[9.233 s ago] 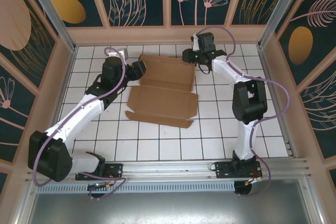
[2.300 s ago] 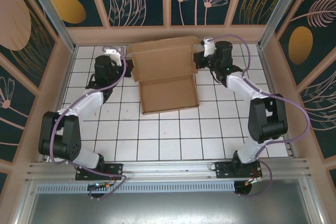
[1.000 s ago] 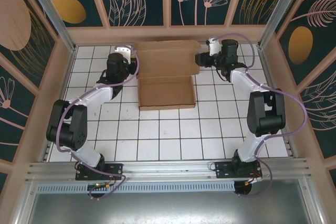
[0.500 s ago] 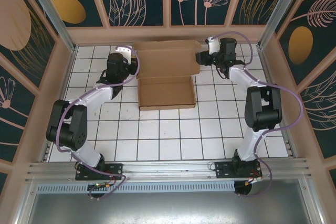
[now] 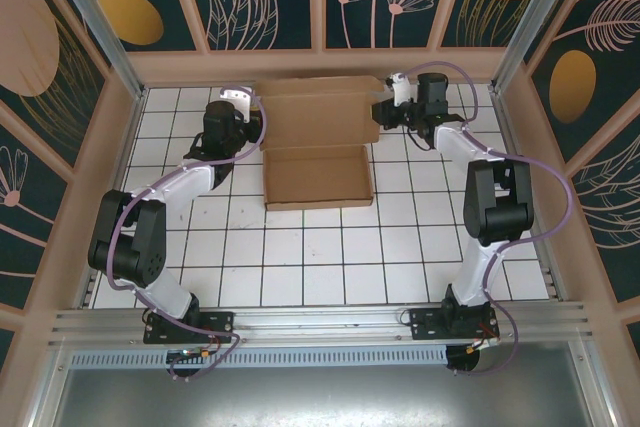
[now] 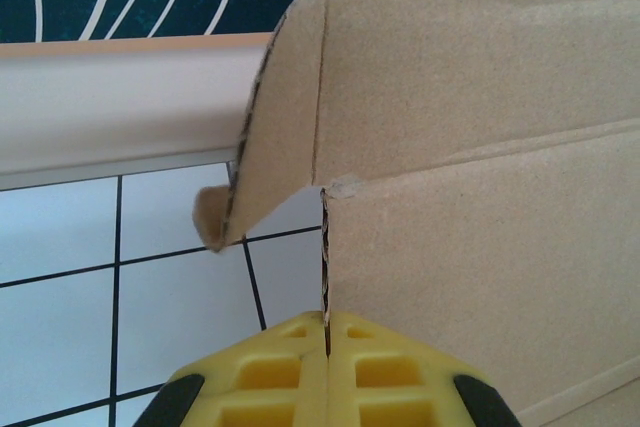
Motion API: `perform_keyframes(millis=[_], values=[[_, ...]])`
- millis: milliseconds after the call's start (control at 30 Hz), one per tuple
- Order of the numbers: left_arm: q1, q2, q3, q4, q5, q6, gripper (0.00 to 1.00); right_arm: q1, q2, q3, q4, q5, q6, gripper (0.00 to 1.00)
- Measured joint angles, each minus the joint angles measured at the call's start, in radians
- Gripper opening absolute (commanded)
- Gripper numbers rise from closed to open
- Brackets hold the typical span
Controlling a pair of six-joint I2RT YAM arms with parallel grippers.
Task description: Fold the paper box
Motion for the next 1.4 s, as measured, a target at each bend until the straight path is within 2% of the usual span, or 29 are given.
perform_keyframes(millis=[67, 233, 300, 500, 667, 833, 1200, 1400], values=[[0.000, 0.000, 0.000, 0.001, 0.010, -0.004, 0.00, 0.008, -0.011, -0.003, 0.003, 0.016, 0.000, 0.00], [0.001, -0.001, -0.015, 0.051, 0.018, -0.069, 0.00, 0.064, -0.080, -0.063, 0.046, 0.172, 0.023, 0.00], [0.005, -0.003, -0.041, 0.089, 0.012, -0.100, 0.00, 0.102, -0.119, -0.115, 0.100, 0.263, 0.039, 0.00], [0.000, -0.006, -0.093, 0.147, -0.037, -0.195, 0.00, 0.174, -0.168, -0.256, 0.265, 0.426, 0.152, 0.00], [-0.061, -0.006, -0.109, 0.198, -0.129, -0.216, 0.00, 0.202, -0.168, -0.294, 0.357, 0.558, 0.219, 0.00], [-0.119, -0.007, -0.193, 0.312, -0.267, -0.240, 0.00, 0.246, -0.168, -0.372, 0.502, 0.676, 0.242, 0.00], [-0.212, -0.014, -0.264, 0.426, -0.482, -0.260, 0.02, 0.270, -0.168, -0.555, 0.803, 0.689, 0.269, 0.01], [-0.267, -0.029, -0.358, 0.547, -0.573, -0.260, 0.05, 0.282, -0.176, -0.658, 0.961, 0.682, 0.269, 0.02]])
